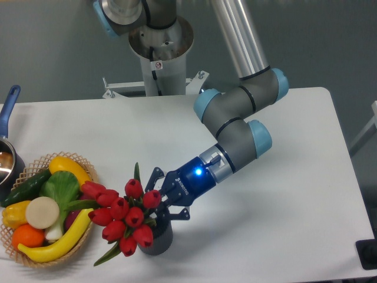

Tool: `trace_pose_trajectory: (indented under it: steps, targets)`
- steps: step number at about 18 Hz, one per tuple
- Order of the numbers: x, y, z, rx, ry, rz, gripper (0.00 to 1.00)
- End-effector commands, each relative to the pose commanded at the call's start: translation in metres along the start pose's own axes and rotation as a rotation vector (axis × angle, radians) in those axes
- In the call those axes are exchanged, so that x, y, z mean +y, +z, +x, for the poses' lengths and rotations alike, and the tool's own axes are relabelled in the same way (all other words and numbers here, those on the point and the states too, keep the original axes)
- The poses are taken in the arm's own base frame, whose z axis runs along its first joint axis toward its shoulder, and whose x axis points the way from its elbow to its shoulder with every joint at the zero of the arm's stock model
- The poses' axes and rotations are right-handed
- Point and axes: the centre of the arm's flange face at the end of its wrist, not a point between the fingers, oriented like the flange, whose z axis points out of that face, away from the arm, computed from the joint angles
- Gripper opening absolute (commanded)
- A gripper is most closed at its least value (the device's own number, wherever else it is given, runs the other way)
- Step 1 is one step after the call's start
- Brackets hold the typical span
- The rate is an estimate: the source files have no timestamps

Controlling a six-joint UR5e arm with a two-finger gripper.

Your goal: Insert the flowers into the vase

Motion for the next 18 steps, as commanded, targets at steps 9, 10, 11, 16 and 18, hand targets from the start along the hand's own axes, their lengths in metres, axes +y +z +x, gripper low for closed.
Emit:
trace_pose_trajectory:
  steps: [9,10,11,16,18]
  targets:
    - [0.003,-0.006,0.0,-0.009,-0.008,0.003,0.35]
    - [0.004,-0.008,0.0,-0.012,-0.01,0.003,0.38]
    - [0.004,-0.009,0.001,-0.013,-0.011,0.003,0.42]
    - [0.004,-0.01,0.001,-0.015,-0.009,0.003,0.59]
    - [0.004,-0.012,0.001,-0.018,-0.009,0.004,0.75]
